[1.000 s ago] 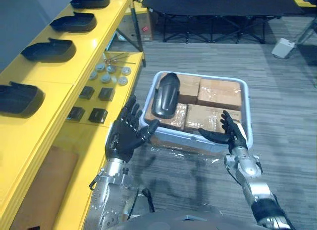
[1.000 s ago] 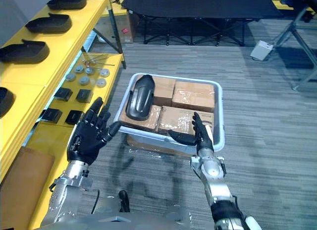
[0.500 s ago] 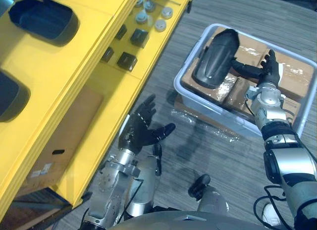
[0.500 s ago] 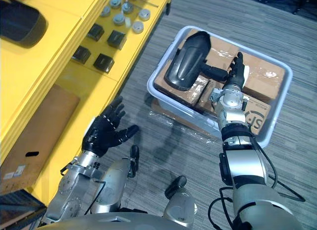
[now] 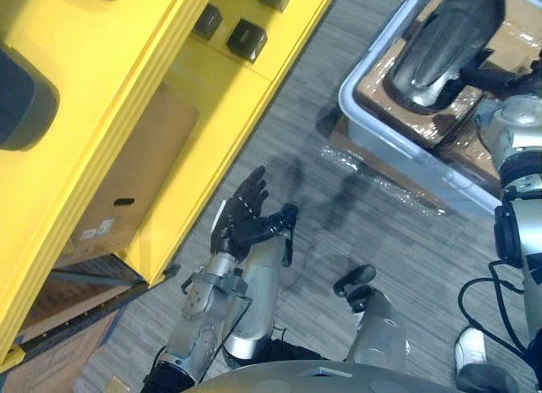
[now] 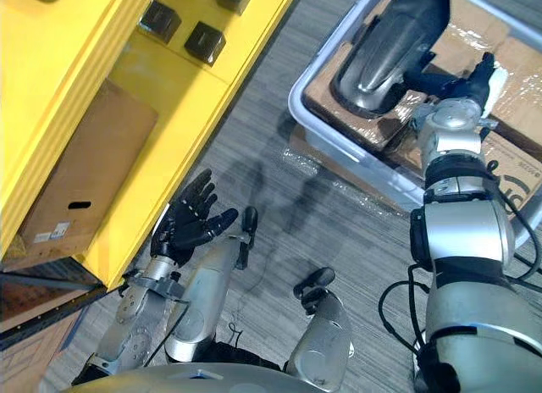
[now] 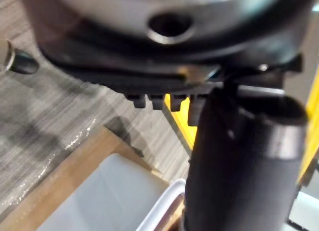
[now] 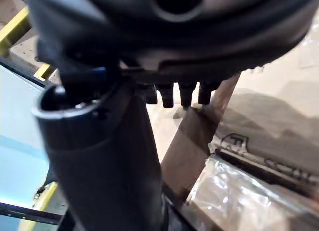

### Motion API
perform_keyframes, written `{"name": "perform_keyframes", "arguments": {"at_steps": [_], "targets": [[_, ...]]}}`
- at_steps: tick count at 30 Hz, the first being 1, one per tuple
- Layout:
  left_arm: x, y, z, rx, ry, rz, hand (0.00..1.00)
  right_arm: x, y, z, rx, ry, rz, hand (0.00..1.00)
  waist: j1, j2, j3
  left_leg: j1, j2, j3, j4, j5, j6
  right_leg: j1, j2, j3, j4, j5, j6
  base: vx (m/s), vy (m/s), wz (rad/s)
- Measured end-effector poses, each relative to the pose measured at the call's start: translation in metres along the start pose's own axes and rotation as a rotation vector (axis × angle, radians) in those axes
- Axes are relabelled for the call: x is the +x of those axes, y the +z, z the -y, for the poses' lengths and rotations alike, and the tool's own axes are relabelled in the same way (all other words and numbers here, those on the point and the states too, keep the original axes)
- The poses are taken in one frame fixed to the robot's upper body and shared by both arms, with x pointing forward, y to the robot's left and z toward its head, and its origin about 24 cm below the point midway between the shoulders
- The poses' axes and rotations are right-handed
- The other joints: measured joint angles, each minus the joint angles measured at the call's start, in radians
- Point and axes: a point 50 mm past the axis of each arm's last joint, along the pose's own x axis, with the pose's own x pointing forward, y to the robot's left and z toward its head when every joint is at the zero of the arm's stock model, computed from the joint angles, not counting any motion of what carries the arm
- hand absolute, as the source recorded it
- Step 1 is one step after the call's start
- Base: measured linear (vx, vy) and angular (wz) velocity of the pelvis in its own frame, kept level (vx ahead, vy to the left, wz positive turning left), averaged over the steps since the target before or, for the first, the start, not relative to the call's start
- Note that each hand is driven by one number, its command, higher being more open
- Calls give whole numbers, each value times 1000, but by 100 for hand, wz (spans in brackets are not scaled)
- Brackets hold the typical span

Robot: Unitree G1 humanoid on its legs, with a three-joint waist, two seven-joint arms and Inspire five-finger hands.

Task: Walk over and take three plastic housings, then place them on the shelf

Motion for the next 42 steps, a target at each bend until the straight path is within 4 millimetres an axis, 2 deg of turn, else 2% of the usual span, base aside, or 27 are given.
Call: {"name": "perform_keyframes", "arguments": {"at_steps": [4, 9, 10, 14, 17, 22, 24, 25, 27, 30, 32, 34, 37, 40, 42], "targets": [[-2, 3, -5, -2, 17, 20, 100, 9, -12, 26, -80, -27, -91, 0, 11, 0, 0, 0, -3, -17, -7, 12, -6, 2, -5, -15, 22, -20, -11, -33, -34, 13], [-3, 6, -10, 8, 24, 27, 100, 10, -18, 29, -221, 18, -104, 0, 7, 0, 0, 8, -4, -30, -40, 38, -18, -2, -3, -22, 36, -29, -15, -25, -39, 6], [-4, 6, -12, 9, 29, 26, 100, 10, -20, 29, -309, 21, -88, 0, 8, 0, 0, 10, -2, -37, -41, 41, -20, 4, -1, -29, 42, -37, -18, -4, -55, 15], [-13, 9, -18, 8, 61, 35, 100, 8, -19, 25, -284, 33, -100, 0, 7, -3, 2, 43, -1, -38, -52, 45, -27, 29, -1, -30, 53, -51, -21, 10, -56, 5], [-20, 21, -20, 9, 72, 86, 100, 7, -24, 21, -315, 36, -119, 0, 6, -10, 7, 74, -1, -38, -76, 54, -33, 52, 2, -31, 49, -55, -28, -9, -44, 1], [-25, 44, -27, 53, 61, 166, 100, 7, -30, 22, -380, 24, -95, 0, -1, -53, 31, 151, 2, -37, -149, 88, -44, 110, 20, -38, 15, -52, -23, -15, -30, 2], [-28, 53, -29, 69, 39, 197, 100, 4, -33, 18, -458, 18, -19, 0, -6, -90, 34, 209, 6, -26, -209, 110, -51, 146, 36, -33, -19, -42, -20, 10, -44, -11], [-30, 57, -28, 65, 17, 207, 100, 2, -30, 13, -478, 18, 31, 0, -10, -109, 32, 235, 10, -14, -243, 124, -54, 155, 44, -27, -36, -35, -23, 12, -35, -18], [-28, 58, -24, 50, -27, 199, 100, -1, -22, 9, -481, 10, 91, 0, -24, -119, 31, 268, 14, -6, -279, 138, -57, 175, 58, -20, -57, -24, -22, 16, -29, -18], [-18, 51, -14, -45, -108, 95, 100, -9, -11, 1, -481, -13, 236, 0, -48, -140, 18, 338, 15, 13, -355, 163, -61, 217, 76, -12, -104, -9, -15, 16, -24, -15], [-10, 38, -10, -141, -148, -48, 100, -20, -7, -13, -469, -5, 329, 0, -67, -168, -19, 365, 23, 34, -406, 180, -65, 220, 97, 5, -142, 8, -14, 32, -32, -27], [-3, 19, -6, -224, -175, -211, 100, -36, -8, -30, -457, 31, 427, 0, -84, -198, -68, 384, 31, 57, -439, 185, -70, 224, 116, 21, -184, 25, -13, 62, -35, -30], [4, -8, 6, -346, -205, -422, 100, -63, -17, -52, -458, 112, 552, 0, -117, -226, -131, 431, 30, 91, -479, 185, -71, 254, 131, 44, -242, 44, -5, 118, -49, -26], [12, -23, 22, -482, -198, -523, 100, -88, -30, -64, -446, 174, 640, 0, -142, -233, -170, 464, 29, 122, -482, 185, -71, 295, 145, 73, -302, 68, -1, 103, -39, -23], [19, -25, 26, -529, -176, -536, 100, -101, -40, -72, -430, 213, 654, 0, -159, -234, -194, 475, 30, 135, -482, 185, -71, 306, 150, 83, -320, 73, 2, 30, -46, -26]]}}
